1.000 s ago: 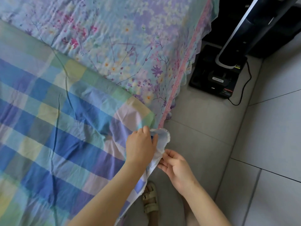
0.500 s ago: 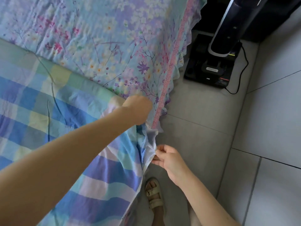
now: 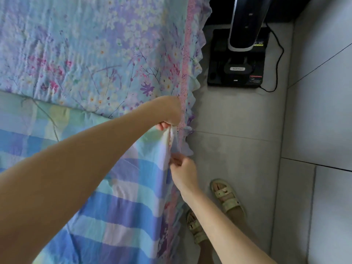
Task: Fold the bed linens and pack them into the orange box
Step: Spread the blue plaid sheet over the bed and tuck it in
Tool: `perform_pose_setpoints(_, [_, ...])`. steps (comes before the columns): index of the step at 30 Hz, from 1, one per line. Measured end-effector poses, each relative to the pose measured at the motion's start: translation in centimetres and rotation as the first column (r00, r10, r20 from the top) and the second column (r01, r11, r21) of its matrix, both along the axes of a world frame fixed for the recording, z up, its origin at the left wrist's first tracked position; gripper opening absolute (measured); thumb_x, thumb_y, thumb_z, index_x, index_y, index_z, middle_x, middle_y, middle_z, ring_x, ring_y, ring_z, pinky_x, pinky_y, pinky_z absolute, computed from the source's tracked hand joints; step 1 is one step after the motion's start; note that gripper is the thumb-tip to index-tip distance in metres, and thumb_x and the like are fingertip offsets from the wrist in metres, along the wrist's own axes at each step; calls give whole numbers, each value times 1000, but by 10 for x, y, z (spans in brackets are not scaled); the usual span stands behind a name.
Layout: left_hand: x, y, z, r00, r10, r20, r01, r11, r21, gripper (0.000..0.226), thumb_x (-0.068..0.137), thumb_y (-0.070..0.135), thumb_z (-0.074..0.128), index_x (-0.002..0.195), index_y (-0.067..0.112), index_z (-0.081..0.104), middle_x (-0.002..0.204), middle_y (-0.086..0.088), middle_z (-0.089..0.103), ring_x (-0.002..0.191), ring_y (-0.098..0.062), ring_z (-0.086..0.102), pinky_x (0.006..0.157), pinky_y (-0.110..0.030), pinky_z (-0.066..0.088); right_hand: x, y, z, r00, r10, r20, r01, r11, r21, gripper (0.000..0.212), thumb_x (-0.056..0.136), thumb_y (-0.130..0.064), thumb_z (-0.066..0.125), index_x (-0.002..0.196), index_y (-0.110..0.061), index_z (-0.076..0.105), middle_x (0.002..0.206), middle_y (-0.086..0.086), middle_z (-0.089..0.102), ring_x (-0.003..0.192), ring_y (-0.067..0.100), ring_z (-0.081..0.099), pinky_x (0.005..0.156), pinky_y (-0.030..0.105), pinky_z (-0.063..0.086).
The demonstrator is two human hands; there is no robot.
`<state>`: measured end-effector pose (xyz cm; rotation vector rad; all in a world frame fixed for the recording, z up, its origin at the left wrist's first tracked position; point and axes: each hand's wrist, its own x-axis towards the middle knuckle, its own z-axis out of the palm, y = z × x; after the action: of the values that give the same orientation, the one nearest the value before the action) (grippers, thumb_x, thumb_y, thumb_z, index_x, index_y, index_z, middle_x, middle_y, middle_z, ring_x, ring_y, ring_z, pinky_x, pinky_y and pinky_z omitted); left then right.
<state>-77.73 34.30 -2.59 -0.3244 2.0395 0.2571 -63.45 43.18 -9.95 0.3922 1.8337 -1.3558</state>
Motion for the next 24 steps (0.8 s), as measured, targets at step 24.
perform_pose_setpoints(24, [49,-64,-26,833,83,-547,-104,994,-8,28,86,13,57,62,13,44,61,0,41,65,-20,41,50,-22,29,-3,-37,-32,913,341,-225,-283,925,255,49,98,-20,43,146,-23,34,119,6,63,104,26,59,73,28,43])
